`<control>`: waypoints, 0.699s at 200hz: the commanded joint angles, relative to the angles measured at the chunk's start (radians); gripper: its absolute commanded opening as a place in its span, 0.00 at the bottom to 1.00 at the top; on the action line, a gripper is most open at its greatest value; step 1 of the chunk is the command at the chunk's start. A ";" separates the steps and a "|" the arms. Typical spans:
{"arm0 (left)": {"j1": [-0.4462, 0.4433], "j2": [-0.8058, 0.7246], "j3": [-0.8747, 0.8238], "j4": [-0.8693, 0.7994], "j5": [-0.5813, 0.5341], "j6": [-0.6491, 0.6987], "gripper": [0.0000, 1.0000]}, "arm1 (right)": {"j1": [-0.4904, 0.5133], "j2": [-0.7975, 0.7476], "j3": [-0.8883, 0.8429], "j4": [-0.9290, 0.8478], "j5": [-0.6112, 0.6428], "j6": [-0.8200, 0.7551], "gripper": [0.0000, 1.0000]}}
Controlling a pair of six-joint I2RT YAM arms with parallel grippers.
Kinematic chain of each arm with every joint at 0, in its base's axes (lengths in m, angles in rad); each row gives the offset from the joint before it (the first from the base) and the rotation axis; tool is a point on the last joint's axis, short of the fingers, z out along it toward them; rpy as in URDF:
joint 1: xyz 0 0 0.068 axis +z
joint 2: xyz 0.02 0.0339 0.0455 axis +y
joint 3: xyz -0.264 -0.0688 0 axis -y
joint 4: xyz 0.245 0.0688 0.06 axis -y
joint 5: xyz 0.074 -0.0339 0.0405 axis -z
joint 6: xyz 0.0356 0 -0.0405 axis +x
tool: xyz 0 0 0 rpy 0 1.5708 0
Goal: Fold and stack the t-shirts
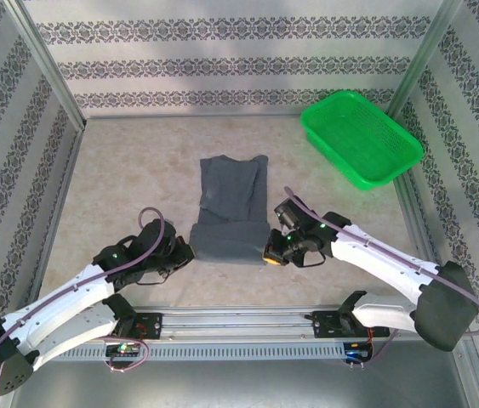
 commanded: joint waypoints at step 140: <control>0.467 1.121 0.932 0.380 0.178 0.116 0.50 | -0.452 1.056 1.149 -0.053 -0.177 -0.075 0.44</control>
